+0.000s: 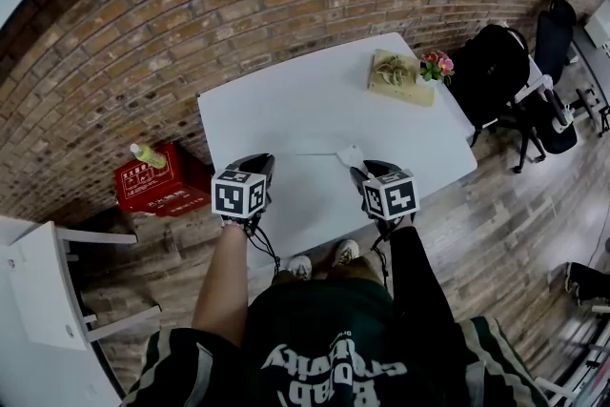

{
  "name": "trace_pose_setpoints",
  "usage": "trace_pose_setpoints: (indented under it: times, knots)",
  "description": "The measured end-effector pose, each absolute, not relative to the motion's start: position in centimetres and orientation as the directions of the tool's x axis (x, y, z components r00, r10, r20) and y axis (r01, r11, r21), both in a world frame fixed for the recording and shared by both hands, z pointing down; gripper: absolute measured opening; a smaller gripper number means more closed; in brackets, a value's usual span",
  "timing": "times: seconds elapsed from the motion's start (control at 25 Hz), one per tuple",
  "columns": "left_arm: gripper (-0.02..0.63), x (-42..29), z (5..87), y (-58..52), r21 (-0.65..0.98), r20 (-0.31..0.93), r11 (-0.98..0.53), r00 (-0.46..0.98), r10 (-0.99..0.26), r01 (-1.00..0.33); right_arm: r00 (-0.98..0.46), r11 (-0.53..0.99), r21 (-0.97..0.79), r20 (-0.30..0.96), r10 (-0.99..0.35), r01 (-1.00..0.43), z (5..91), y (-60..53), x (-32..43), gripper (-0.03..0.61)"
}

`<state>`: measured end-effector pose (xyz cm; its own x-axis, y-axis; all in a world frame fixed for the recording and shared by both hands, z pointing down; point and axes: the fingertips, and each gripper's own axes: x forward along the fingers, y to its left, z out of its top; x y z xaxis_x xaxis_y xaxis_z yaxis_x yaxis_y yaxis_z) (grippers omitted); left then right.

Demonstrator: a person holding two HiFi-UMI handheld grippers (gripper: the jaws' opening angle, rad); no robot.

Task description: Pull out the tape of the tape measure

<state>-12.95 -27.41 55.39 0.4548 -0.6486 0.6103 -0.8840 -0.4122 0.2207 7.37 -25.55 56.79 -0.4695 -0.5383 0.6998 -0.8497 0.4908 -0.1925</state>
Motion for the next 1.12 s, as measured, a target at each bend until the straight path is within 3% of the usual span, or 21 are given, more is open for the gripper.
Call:
trace_pose_setpoints:
  times: [1.12]
  knots:
    - [0.038, -17.6, 55.6, -26.8, 0.211, 0.618, -0.325, 0.384, -0.686, -0.922, -0.438, 0.450, -0.184, 0.701, -0.563, -0.874, 56.6, -25.5, 9.0, 0.147]
